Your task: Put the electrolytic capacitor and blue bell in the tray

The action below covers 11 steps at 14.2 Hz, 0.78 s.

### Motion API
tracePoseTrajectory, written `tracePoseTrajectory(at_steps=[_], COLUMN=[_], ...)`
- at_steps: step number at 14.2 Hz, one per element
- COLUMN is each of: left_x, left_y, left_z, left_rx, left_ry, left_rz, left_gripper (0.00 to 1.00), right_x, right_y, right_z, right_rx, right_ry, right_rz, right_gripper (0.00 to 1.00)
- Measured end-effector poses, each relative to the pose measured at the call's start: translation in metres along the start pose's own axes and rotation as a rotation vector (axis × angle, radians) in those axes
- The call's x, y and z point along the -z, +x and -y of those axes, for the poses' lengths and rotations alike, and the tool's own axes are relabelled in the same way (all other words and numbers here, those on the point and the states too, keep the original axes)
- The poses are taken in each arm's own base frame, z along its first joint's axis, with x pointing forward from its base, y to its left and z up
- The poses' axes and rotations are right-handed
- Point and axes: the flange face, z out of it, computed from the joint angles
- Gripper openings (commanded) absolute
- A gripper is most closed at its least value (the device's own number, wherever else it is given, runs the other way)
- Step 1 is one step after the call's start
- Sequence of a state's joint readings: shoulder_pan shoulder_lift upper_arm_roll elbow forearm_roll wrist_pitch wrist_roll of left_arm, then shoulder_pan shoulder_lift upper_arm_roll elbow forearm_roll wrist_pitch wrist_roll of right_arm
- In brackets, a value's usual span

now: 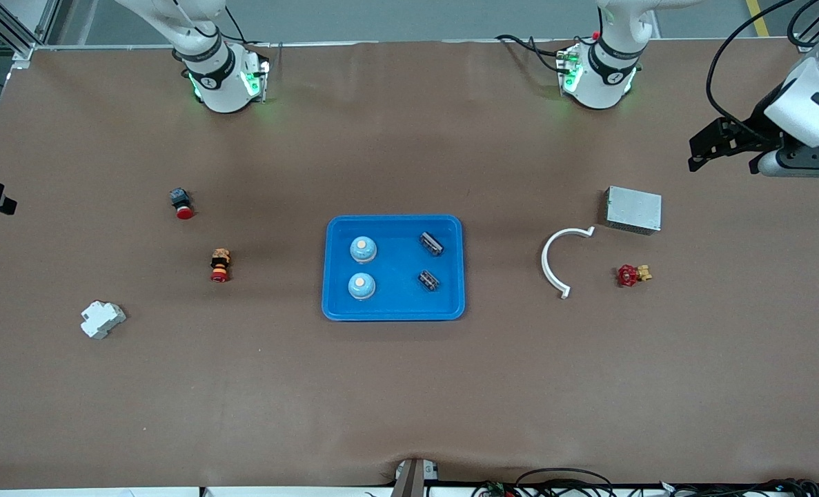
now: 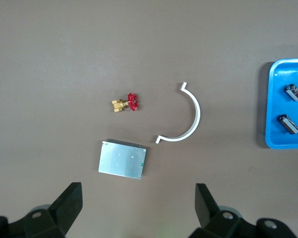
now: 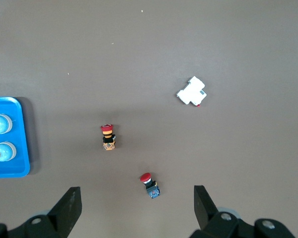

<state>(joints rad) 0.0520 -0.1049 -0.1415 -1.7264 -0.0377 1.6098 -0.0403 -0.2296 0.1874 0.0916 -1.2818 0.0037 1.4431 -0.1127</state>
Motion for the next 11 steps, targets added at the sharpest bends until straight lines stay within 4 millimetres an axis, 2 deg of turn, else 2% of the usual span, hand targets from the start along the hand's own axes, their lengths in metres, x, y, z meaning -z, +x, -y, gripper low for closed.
tracePoseTrajectory(at_steps=[3, 8, 11], left_x=[-0.009, -0.008, -0.008], left_y=[0.007, 0.009, 0.009], left_z=[0.002, 0.004, 0.004], left_rx=[0.003, 0.005, 0.005], left_ry=[-0.003, -0.004, -0.004], left_rz=[0.017, 0.015, 0.014], left_gripper=[1.0, 1.0, 1.0], right_x=[0.002, 0.003, 0.003], right_y=[0.003, 0.007, 0.006], right_z=[0.007, 0.02, 0.02], right_rx=[0.012, 0.038, 0.038], right_ry=[-0.006, -0.048, -0.048], right_rz=[-0.021, -0.037, -0.034], right_gripper=[1.0, 1.0, 1.0])
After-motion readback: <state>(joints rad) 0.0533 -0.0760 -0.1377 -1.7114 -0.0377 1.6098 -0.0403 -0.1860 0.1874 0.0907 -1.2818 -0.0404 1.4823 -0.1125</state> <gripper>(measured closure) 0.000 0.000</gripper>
